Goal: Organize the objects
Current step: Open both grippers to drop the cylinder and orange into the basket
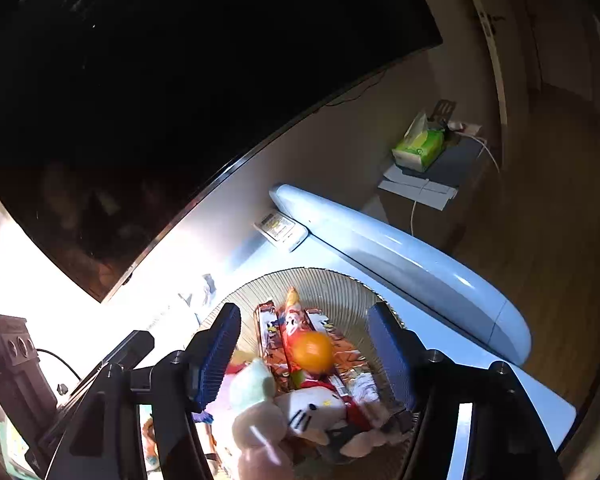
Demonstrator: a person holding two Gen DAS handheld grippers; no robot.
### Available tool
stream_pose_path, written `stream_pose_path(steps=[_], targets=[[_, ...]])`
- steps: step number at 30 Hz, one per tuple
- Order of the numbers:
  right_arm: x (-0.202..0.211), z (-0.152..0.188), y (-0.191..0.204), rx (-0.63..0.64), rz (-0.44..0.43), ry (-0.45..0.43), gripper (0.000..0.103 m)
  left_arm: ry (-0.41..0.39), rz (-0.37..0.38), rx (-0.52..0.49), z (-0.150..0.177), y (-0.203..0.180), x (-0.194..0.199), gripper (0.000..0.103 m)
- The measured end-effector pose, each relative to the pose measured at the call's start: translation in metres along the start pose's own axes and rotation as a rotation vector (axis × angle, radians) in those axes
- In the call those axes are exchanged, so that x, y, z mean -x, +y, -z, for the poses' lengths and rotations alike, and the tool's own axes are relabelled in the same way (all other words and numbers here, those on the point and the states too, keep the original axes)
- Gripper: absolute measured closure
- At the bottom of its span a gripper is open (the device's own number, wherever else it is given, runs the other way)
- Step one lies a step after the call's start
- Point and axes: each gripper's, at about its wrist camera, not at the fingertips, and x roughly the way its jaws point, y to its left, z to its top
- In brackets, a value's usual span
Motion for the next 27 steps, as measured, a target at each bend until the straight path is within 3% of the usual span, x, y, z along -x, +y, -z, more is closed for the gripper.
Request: stream_pose_path(steps=[7, 14, 23, 25, 27], targets=[[0.009, 0.015, 0.009, 0.022, -0.034, 0.015, 0.038, -0.022, -0.044, 0.026, 0.013, 0.018, 0.031, 0.067], [0.024, 0.044, 0.045, 0.099, -0.11, 0.034, 0.038, -0.052, -0.135, 0.061, 0.036, 0.048, 0.092, 0.067], [0.072, 0.085, 0.125, 0.252, -0.245, 0.056, 0.038, -0.123, -0.324, 0.201, 0.074, 0.124, 0.199, 0.062], [0.089, 0.091, 0.144, 0.289, -0.271, 0.054, 0.038, -0.129, -0.385, 0.242, 0.082, 0.146, 0.211, 0.047], [0.108, 0.099, 0.162, 0.331, -0.31, 0.054, 0.038, -0.129, -0.443, 0.268, 0.09, 0.163, 0.222, 0.047]])
